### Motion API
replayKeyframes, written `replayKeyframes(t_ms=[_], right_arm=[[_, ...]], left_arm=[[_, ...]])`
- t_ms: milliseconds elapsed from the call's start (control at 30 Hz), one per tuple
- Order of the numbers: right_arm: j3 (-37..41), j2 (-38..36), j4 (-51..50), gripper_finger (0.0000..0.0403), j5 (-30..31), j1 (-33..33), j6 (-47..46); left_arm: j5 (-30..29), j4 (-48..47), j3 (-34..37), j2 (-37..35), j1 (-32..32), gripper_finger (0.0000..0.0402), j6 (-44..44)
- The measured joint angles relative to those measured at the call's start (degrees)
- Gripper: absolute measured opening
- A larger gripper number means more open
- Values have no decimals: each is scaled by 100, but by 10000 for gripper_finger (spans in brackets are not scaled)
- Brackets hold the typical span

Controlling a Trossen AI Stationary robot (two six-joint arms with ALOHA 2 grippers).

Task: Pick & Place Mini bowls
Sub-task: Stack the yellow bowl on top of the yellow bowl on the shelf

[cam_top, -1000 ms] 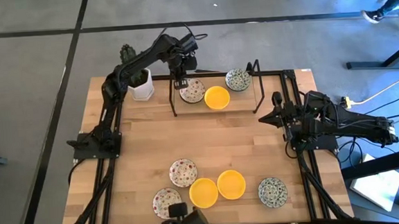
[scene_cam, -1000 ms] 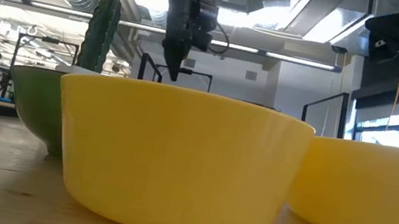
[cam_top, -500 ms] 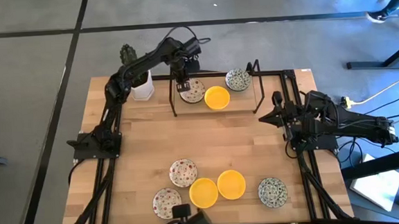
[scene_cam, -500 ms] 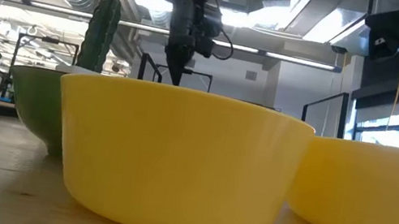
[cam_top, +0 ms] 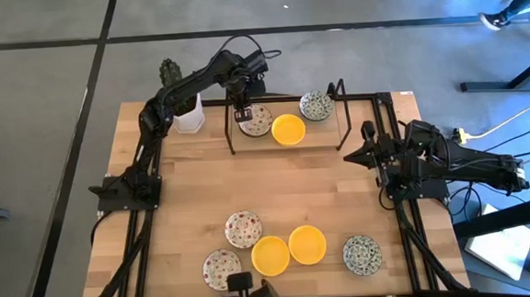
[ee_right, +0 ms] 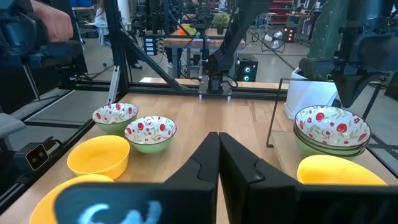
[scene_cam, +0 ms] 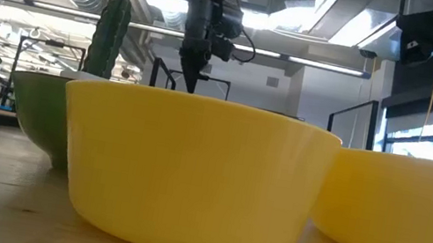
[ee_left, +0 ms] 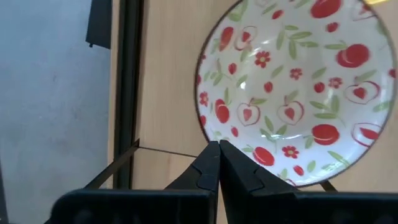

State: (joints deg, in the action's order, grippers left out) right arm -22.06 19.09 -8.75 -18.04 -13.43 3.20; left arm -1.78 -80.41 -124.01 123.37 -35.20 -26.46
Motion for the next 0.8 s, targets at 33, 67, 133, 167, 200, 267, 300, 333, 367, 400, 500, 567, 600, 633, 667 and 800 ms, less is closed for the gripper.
replayKeyframes(t_ms=[33,67,133,167,200,267,300,333,367,400,500,567,600,633,667,800], right_arm=[[0,2,2,10,0,0,0],[0,2,8,10,0,0,0],[0,2,52,10,0,0,3],[0,1,77,10,0,0,4],[0,2,102,10,1,0,4],[0,0,119,10,1,0,5],[0,0,121,10,2,0,21],[0,2,126,10,2,0,32],[0,2,127,10,2,0,62],[0,1,127,10,2,0,117],[0,1,125,10,2,0,219],[0,2,122,10,0,0,223],[0,2,122,10,1,0,224],[0,0,125,10,2,0,246],[0,0,127,10,2,0,297],[0,0,125,10,1,0,372]], left_arm=[[24,-14,0,-28,17,3,-10],[40,-41,2,-72,35,3,-19],[163,-54,2,-262,110,3,-94],[267,-69,3,-415,166,3,-133],[353,-70,4,-589,222,3,-160],[450,-29,4,-1008,356,2,-175],[518,4,4,-1232,423,2,-202],[615,33,3,-1481,501,3,-241],[728,97,3,-1721,589,3,-287],[856,184,2,-1970,680,3,-351],[1487,268,-2,-2660,985,2,-730],[2053,238,38,-3039,1161,3,-940],[2310,306,155,-3239,1222,3,-903],[2484,443,346,-3455,1268,3,-786],[2579,709,635,-3700,1299,3,-612],[2405,2046,2444,-4799,1279,2,102]])
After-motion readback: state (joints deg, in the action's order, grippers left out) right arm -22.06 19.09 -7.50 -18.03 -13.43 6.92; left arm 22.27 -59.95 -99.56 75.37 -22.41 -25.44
